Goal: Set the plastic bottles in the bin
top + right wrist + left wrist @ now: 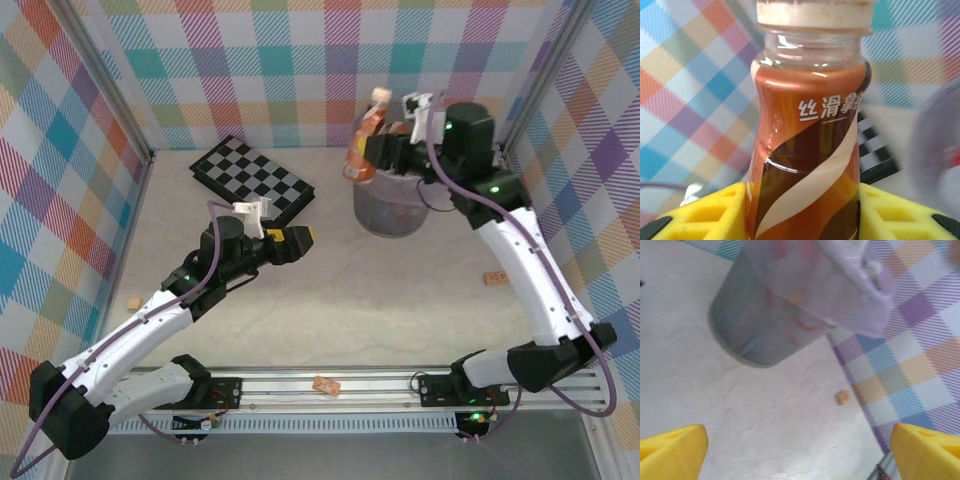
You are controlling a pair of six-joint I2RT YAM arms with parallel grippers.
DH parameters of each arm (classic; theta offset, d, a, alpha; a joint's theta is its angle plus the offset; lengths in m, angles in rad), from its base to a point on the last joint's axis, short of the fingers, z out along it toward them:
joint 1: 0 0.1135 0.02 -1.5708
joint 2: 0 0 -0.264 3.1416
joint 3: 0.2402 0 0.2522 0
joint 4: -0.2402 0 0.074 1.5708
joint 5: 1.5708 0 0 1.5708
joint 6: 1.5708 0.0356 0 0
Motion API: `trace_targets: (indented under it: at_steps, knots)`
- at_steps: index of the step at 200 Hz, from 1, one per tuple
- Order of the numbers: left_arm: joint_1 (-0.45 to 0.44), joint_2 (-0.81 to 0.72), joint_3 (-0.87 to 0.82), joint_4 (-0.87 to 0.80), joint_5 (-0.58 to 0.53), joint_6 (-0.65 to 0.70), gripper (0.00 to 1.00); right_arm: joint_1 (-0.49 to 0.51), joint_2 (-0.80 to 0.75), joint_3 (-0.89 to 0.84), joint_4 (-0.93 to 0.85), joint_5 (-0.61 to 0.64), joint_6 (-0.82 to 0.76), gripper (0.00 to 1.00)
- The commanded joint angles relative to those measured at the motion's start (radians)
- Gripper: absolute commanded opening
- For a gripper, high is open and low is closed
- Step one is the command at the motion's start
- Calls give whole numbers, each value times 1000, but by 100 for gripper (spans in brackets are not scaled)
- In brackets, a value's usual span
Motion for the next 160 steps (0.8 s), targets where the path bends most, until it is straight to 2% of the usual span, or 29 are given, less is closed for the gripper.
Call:
trace_targets:
  at_steps: [1,25,42,87,139,160]
  knots:
    - [-6,-17,3,-118,-83,40,93,-28,16,116,-229,225,-218,45]
    - [-6,-21,-2,-129,-96,40,93,-74,62,198,-279,347,-286,45]
    - [-6,-22,6,-147,-98,49,93,-117,103,228,-273,376,-310,45]
    - [-5,-57,12,-196,-110,65,93,-216,283,373,-312,356,-347,45]
    - [-5,-124,2,-273,-154,71,93,-232,494,552,-375,325,-363,46]
    - [-6,-139,2,-290,-163,71,93,-230,570,621,-421,312,-360,51]
